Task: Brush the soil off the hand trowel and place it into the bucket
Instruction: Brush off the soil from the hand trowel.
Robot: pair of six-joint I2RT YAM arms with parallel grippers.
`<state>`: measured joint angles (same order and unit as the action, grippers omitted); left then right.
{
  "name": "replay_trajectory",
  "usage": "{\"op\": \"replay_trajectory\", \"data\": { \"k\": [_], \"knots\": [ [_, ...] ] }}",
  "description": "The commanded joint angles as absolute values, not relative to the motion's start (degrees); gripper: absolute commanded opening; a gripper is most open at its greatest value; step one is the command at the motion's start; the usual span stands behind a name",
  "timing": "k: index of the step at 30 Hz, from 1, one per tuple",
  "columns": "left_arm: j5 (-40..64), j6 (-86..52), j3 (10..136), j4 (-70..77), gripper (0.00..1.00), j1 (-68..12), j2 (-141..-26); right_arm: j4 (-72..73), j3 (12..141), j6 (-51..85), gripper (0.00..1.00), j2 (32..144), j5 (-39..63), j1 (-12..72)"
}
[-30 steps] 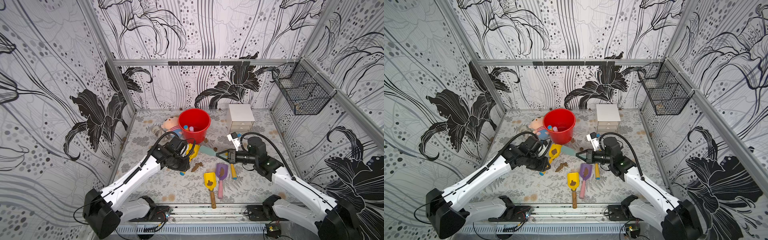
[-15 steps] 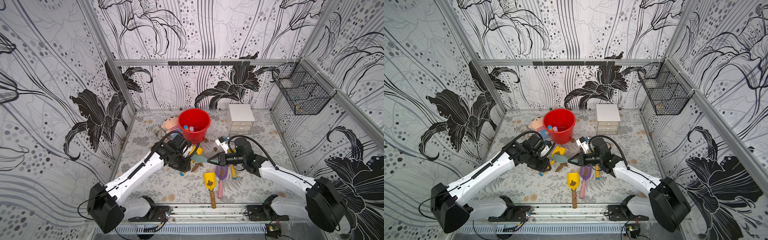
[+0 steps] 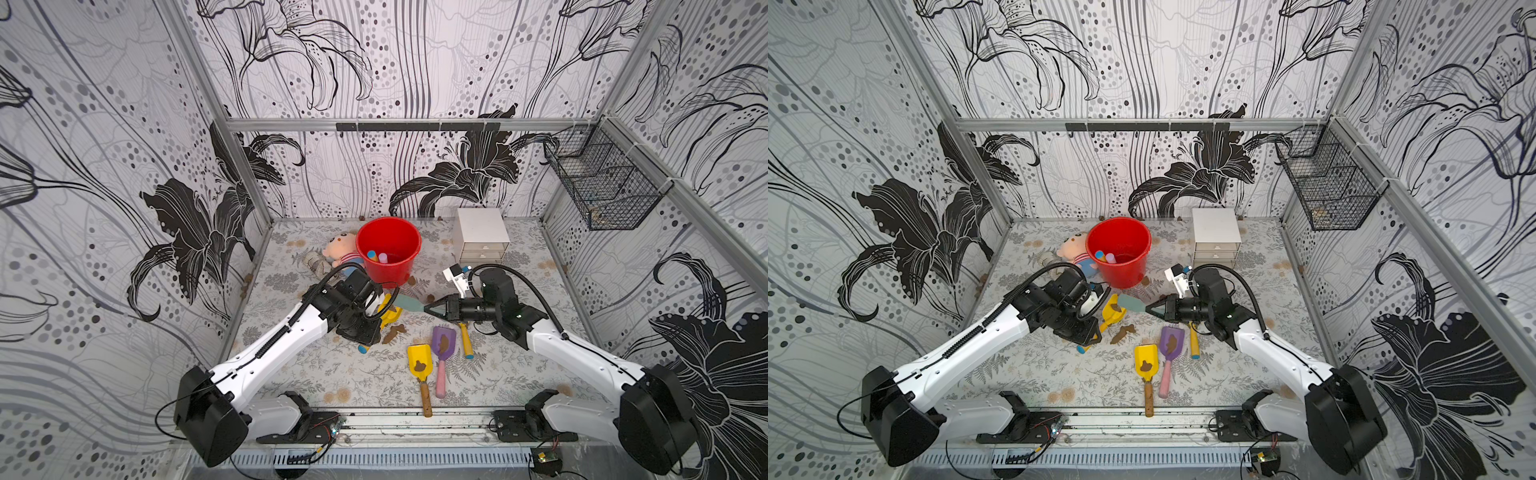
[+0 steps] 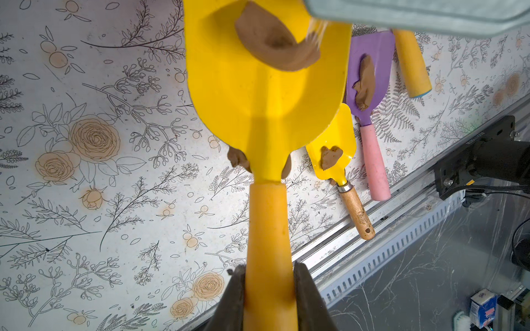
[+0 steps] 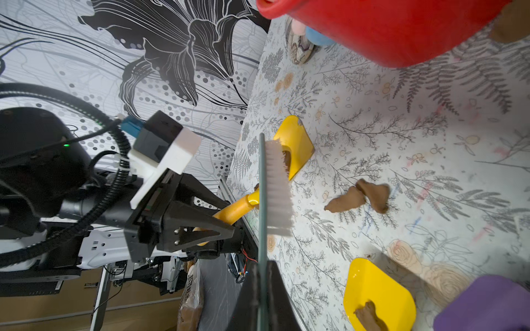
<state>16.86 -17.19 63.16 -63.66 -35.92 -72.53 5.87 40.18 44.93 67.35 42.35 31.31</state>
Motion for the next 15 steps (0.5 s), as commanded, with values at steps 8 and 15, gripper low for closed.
{"op": "replay_trajectory", "data": {
  "k": [8,15],
  "knots": [
    [17.2,-16.9,64.1,-63.2,0.00,-35.8,-73.5,8.8,41.0,45.3,0.00,68.5,41.3,37.6],
    [18.1,-17.1,63.9,-63.2,0.00,-35.8,-73.3,3.7,43.6,40.3,0.00,71.4,40.2,36.0]
  ]
}}
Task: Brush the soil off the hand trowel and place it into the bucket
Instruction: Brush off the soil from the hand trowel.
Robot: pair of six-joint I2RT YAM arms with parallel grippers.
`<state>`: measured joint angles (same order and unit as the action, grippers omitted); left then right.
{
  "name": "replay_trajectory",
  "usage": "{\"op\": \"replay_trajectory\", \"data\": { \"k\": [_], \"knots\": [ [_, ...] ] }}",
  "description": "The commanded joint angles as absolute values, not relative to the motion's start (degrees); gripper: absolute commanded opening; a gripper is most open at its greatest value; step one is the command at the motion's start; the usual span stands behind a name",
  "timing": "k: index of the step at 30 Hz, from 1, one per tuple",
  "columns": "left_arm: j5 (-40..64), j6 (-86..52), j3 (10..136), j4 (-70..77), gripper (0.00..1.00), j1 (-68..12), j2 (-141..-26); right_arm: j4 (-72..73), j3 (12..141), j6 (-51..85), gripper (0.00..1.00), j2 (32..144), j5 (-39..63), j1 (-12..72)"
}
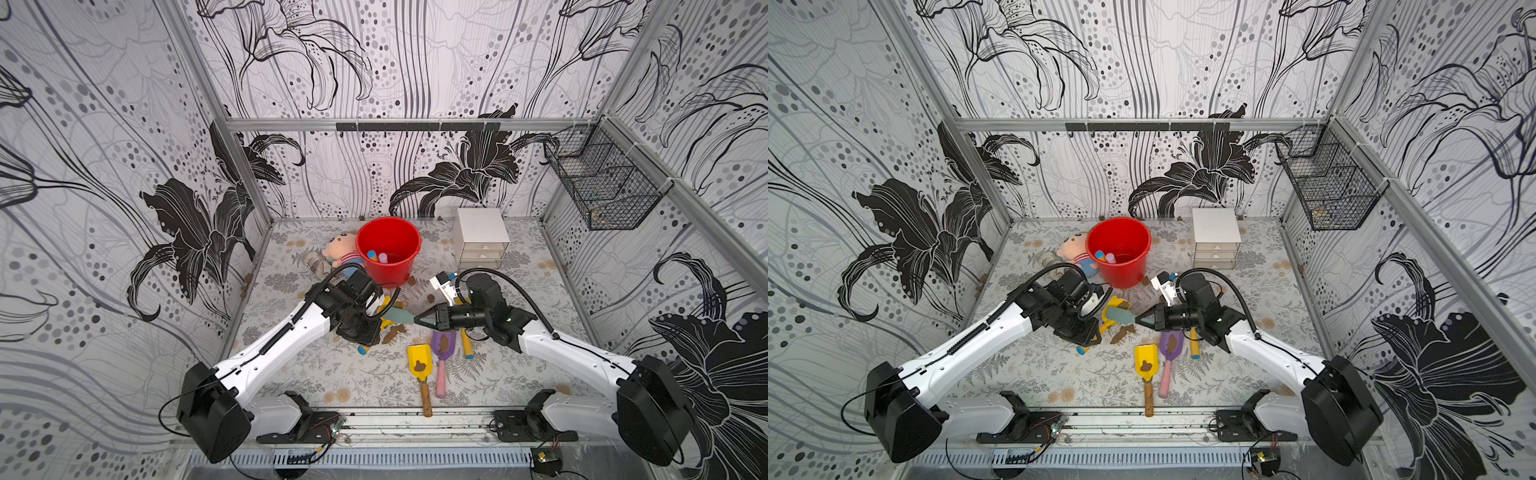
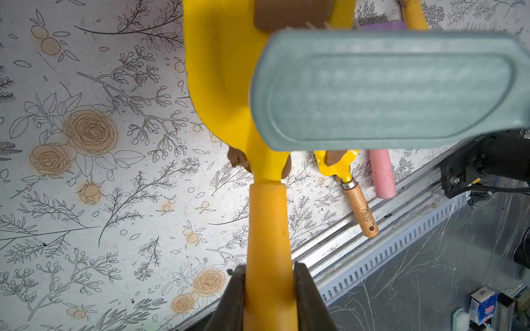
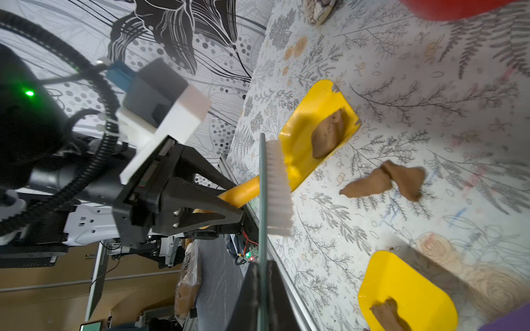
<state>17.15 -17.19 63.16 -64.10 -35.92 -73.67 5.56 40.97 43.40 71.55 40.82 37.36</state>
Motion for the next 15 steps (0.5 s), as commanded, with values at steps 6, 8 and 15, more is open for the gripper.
{"op": "replay_trajectory", "data": {
  "k": [6,8,15],
  "knots": [
    [18.6,-17.3,64.0,-63.3,0.00,-35.8,-73.9,1.0,42.2,39.9,0.00,67.3,40.8,31.3],
    [18.6,-17.3,64.2,-63.4,0.00,-35.8,-74.1,1.3,41.7,40.9,0.00,65.9,41.1,31.4],
    [19.4,-17.2,65.2,-62.8,0.00,-35.8,-75.3,4.5,40.4,43.6,0.00,66.1,40.9,34.1]
  ]
}}
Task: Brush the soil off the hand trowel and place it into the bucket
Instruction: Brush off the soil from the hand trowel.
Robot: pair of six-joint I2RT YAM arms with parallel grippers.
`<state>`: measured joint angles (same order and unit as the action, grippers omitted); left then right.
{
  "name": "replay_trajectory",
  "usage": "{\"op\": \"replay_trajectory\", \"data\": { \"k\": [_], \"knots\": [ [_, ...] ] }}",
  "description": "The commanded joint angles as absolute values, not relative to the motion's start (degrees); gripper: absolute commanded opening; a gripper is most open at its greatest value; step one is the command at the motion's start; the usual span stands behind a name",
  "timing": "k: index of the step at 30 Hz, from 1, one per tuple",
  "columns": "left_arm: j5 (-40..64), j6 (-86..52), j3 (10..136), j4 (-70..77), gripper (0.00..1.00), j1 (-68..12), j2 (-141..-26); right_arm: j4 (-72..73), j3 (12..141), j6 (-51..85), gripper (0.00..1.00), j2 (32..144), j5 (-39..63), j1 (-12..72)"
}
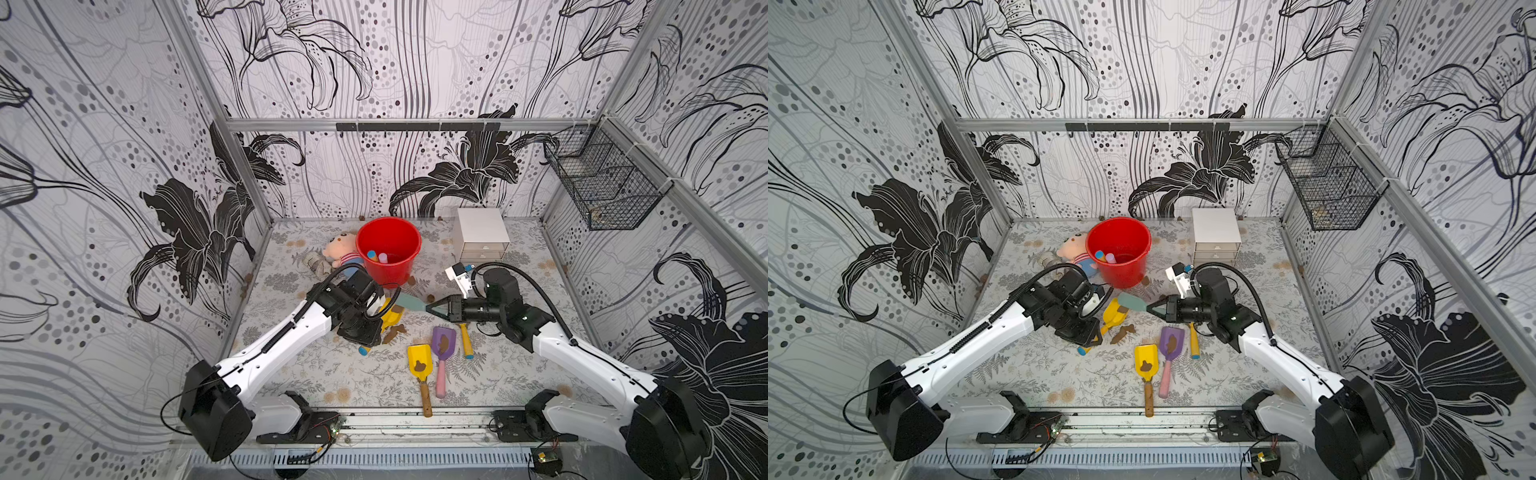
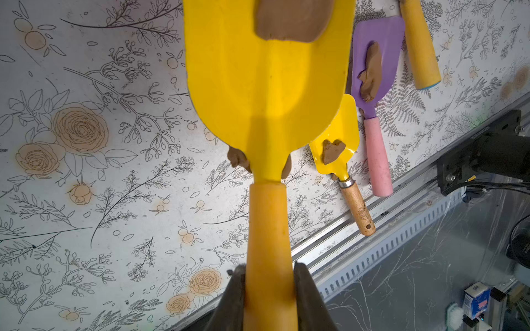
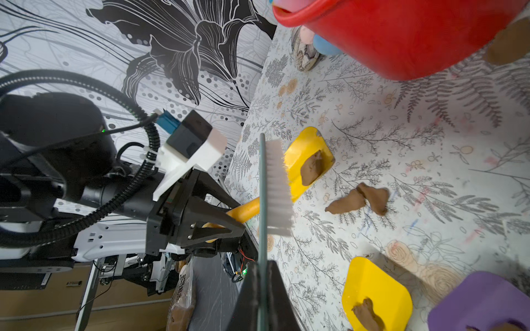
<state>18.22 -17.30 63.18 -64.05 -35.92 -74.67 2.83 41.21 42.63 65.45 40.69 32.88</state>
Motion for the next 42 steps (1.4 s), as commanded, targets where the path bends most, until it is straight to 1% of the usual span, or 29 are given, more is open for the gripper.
{"op": "replay_trajectory", "data": {
  "k": [1,6,9,11,14,16,18,22,26,28,31,36,38,42],
  "knots": [
    [19.4,-17.1,65.3,-62.9,0.00,-35.7,-75.4,5.0,40.5,43.7,0.00,66.9,40.9,34.6],
    [19.3,-17.4,65.5,-63.1,0.00,-35.8,-75.3,6.9,41.8,43.7,0.00,72.0,41.9,36.5],
    [19.0,-17.5,65.6,-63.2,0.00,-35.9,-75.3,4.0,43.2,41.1,0.00,73.1,41.4,36.2],
    [18.9,-17.6,65.9,-63.4,0.00,-35.8,-75.3,0.9,44.2,39.2,0.00,73.0,41.7,34.6],
    [18.3,-17.5,66.5,-64.1,0.00,-35.8,-75.6,-1.4,43.9,38.4,0.00,70.8,42.7,30.1],
    [17.6,-17.3,66.9,-64.7,0.00,-35.8,-75.9,-2.9,44.1,38.0,0.00,69.0,42.0,29.4],
    [17.1,-17.1,67.3,-65.2,0.00,-35.8,-76.0,-1.0,43.2,40.4,0.00,68.3,43.2,29.5],
    [16.3,-16.6,68.1,-66.0,0.00,-35.8,-76.5,1.0,42.1,42.2,0.00,68.3,41.9,32.9],
    [15.8,-16.2,68.6,-66.6,0.00,-35.8,-76.9,3.7,42.7,43.1,0.00,71.3,40.9,36.4],
    [15.8,-16.2,68.7,-66.7,0.00,-35.8,-76.9,4.0,43.3,42.6,0.00,73.4,41.1,36.7],
    [15.1,-16.0,68.7,-67.2,0.00,-36.0,-76.7,-0.2,45.6,38.8,0.00,74.8,40.1,36.1],
    [12.1,-15.7,69.1,-69.4,0.00,-36.3,-77.1,-4.4,46.1,36.5,0.00,71.9,40.1,31.0],
    [11.3,-15.6,69.2,-70.1,0.00,-36.4,-77.2,-5.8,46.0,36.1,0.00,70.0,39.1,30.8],
    [10.9,-15.5,69.2,-70.2,0.00,-36.5,-77.6,-2.4,44.0,39.6,0.00,68.6,39.5,32.2]
  ]
}}
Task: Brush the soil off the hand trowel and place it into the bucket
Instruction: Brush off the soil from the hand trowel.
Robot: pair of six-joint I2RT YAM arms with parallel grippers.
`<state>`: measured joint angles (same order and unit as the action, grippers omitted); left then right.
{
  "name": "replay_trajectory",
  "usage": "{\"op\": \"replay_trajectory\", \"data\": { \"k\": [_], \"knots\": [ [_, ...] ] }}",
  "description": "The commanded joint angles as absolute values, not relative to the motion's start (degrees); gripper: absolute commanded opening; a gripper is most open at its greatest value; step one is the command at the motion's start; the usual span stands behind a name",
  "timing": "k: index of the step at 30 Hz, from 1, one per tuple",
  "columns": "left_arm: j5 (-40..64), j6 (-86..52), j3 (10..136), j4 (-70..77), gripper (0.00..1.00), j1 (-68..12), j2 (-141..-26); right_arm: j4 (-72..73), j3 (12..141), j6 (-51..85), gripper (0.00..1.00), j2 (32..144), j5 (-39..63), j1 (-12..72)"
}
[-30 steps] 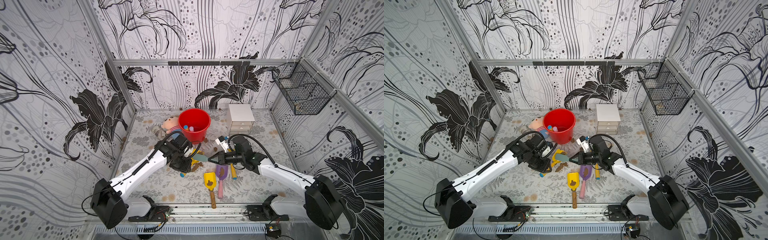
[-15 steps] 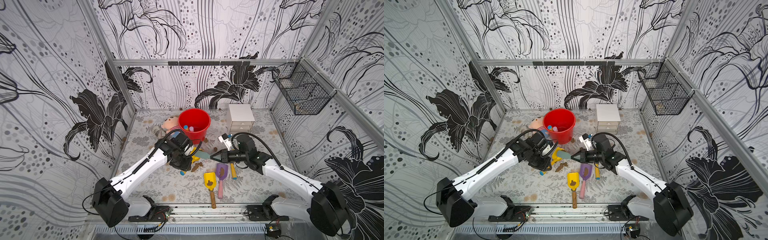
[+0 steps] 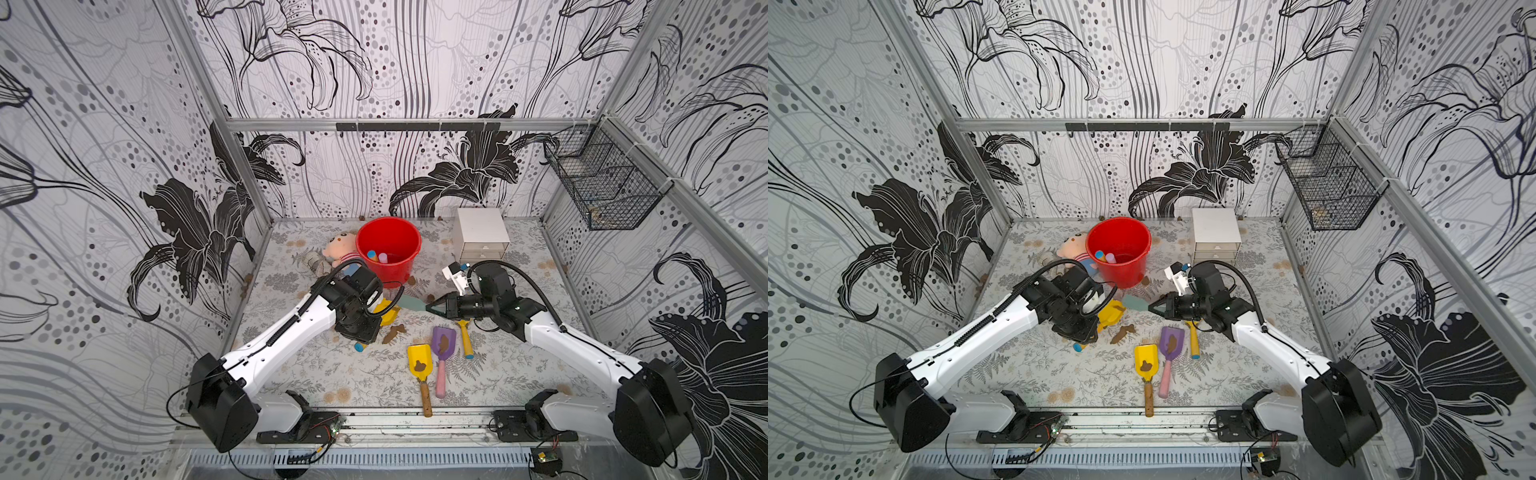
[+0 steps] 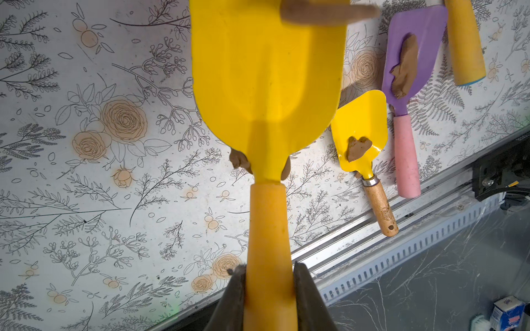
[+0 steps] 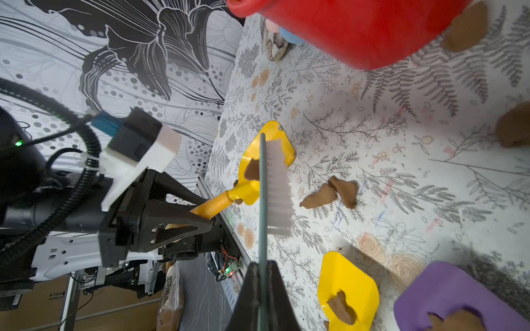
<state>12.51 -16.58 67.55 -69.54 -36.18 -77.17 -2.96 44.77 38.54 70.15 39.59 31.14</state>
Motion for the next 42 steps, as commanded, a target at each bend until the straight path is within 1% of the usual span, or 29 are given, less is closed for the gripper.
{"op": "replay_trajectory", "data": {
  "k": [1,5,9,11,13,16,19,21,24,28,32,35,38,42],
  "knots": [
    [11.0,-15.4,69.3,-70.2,0.00,-36.6,-77.7,-2.0,44.1,39.8,0.00,68.8,38.9,33.4],
    [11.0,-15.3,69.5,-70.0,0.00,-37.2,-78.0,1.6,44.8,41.2,0.00,72.8,38.3,37.4],
    [11.0,-15.3,69.3,-69.8,0.00,-37.6,-78.0,4.5,45.5,41.6,0.00,77.6,39.6,37.6],
    [10.7,-15.4,69.2,-70.0,0.00,-37.7,-78.0,2.7,46.6,39.9,0.00,78.7,39.9,37.4],
    [10.2,-15.3,69.2,-70.2,0.00,-37.6,-77.9,-0.1,47.3,38.0,0.00,78.2,40.0,35.6],
    [9.2,-15.1,69.4,-71.0,0.00,-37.6,-78.0,-2.0,46.3,37.3,0.00,74.6,40.4,31.3],
    [8.7,-14.7,69.7,-71.4,0.00,-37.7,-78.1,-3.5,45.9,37.1,0.00,71.5,39.6,31.0],
    [8.4,-14.6,69.9,-71.5,0.00,-37.6,-78.3,-1.5,44.7,39.1,0.00,70.9,40.4,31.7],
    [8.0,-14.4,70.1,-71.7,0.00,-37.6,-78.8,-0.2,44.4,39.9,0.00,71.2,38.8,34.8],
    [8.1,-14.6,70.0,-71.7,0.00,-37.7,-78.7,4.0,44.2,41.8,0.00,75.2,38.8,37.8],
    [8.2,-14.9,69.8,-71.6,0.00,-37.8,-78.1,8.5,44.5,43.6,0.00,79.6,40.5,38.6],
    [8.2,-14.8,69.2,-71.5,0.00,-37.9,-78.1,9.2,45.3,43.2,0.00,81.2,41.0,38.8],
    [8.2,-14.8,68.7,-71.4,0.00,-37.9,-78.1,5.9,46.3,40.5,0.00,82.0,40.8,37.7],
    [8.1,-14.6,68.7,-71.5,0.00,-37.9,-78.3,5.0,44.2,39.9,0.00,79.8,42.2,31.9]
  ]
}}
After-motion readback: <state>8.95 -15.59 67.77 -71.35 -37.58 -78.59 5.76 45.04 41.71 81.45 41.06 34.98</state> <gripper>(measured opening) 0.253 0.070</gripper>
